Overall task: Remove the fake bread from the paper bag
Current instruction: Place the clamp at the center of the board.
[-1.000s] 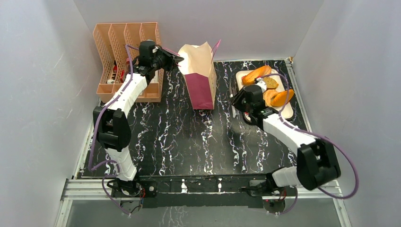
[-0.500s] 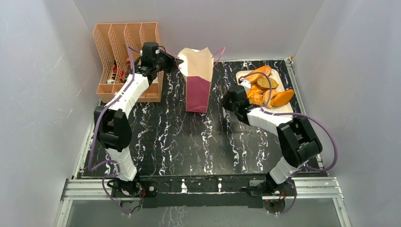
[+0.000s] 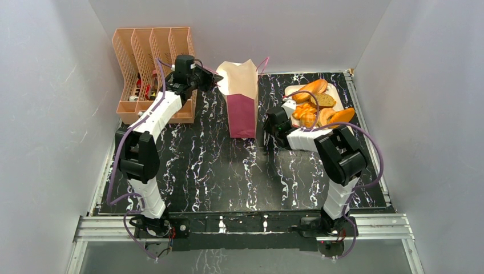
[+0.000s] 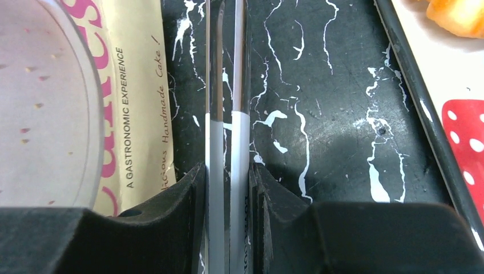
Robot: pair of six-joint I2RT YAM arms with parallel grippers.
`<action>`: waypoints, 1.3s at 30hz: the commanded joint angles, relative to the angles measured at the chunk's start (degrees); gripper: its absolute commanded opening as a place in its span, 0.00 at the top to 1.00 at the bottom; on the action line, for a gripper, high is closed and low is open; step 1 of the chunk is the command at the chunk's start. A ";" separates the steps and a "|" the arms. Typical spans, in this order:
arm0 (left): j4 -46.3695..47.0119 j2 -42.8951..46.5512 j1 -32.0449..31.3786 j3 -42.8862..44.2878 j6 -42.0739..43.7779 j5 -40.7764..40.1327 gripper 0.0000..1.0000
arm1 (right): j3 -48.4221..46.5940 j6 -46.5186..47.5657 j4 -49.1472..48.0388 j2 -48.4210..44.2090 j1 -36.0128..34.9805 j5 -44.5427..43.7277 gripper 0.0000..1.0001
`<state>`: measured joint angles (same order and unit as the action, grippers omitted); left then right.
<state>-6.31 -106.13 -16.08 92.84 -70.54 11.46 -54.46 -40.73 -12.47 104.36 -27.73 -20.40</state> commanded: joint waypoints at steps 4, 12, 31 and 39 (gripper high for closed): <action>2.46 3.34 -0.76 -1.87 0.64 -0.43 0.81 | -3.20 9.25 -2.38 2.39 -0.40 -3.48 0.63; 3.70 4.63 -1.42 -3.30 1.11 -1.29 0.49 | -2.79 8.56 -0.63 3.07 -0.64 -3.95 0.56; -2.92 10.17 -5.44 5.29 13.21 -6.76 0.36 | -3.02 9.01 1.74 -0.86 -1.28 -7.69 0.52; -5.63 12.81 -6.67 7.21 17.94 -9.19 0.35 | -2.83 9.13 2.82 -3.05 -1.36 -8.91 0.48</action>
<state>-9.56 -97.49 -22.26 98.15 -56.38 4.58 -55.53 -32.38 -9.06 104.68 -28.82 -26.74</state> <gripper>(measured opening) 0.650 0.495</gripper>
